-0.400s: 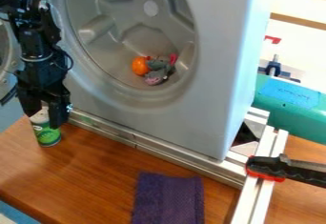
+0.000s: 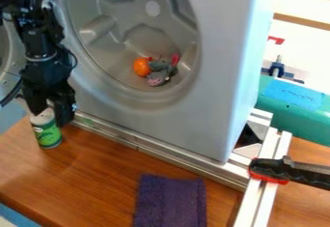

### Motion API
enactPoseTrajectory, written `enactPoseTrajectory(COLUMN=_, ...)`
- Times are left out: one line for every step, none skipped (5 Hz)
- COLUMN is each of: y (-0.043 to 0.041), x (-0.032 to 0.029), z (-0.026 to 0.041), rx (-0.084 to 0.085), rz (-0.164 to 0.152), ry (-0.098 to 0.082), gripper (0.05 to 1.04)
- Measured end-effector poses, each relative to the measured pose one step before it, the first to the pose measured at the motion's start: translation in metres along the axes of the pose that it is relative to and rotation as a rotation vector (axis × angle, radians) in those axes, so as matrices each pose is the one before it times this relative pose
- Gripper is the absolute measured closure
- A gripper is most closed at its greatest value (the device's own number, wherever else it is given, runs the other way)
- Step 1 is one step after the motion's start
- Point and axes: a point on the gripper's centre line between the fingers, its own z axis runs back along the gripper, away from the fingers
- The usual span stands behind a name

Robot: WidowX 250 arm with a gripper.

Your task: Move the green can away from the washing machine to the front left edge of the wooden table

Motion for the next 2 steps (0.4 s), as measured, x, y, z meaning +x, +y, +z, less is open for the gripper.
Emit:
enactPoseTrajectory(y=0.01047, x=0.0139, z=0.00105, rx=0.0709, rz=0.0135, ry=-0.0856, gripper=0.083)
enactPoseTrajectory(y=0.01157, x=0.00788, z=-0.01563, rx=0.0957, rz=0.0662, ry=-0.0727, gripper=0.083)
